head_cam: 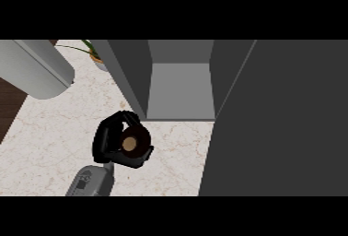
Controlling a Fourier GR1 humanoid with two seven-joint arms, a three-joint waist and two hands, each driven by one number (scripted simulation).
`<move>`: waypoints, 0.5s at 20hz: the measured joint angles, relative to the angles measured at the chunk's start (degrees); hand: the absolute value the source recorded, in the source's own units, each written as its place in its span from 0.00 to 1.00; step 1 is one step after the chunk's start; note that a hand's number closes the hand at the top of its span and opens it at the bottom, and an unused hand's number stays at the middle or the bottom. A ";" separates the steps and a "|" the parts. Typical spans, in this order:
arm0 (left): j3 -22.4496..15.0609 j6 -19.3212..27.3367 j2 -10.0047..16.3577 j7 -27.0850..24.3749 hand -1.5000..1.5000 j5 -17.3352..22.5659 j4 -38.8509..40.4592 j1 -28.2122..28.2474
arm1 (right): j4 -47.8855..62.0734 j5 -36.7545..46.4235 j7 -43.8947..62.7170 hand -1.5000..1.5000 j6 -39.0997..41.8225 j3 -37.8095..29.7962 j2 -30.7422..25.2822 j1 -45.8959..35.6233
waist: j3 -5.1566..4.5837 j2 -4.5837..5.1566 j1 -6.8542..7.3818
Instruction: Pick up the wine, place it into the cabinet and close the cabinet
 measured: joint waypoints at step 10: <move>-11.64 14.26 -0.30 19.84 1.00 5.58 -19.47 -3.44 | 0.01 -0.81 -1.03 0.00 0.79 -1.16 0.50 2.09 | 0.00 0.18 -0.34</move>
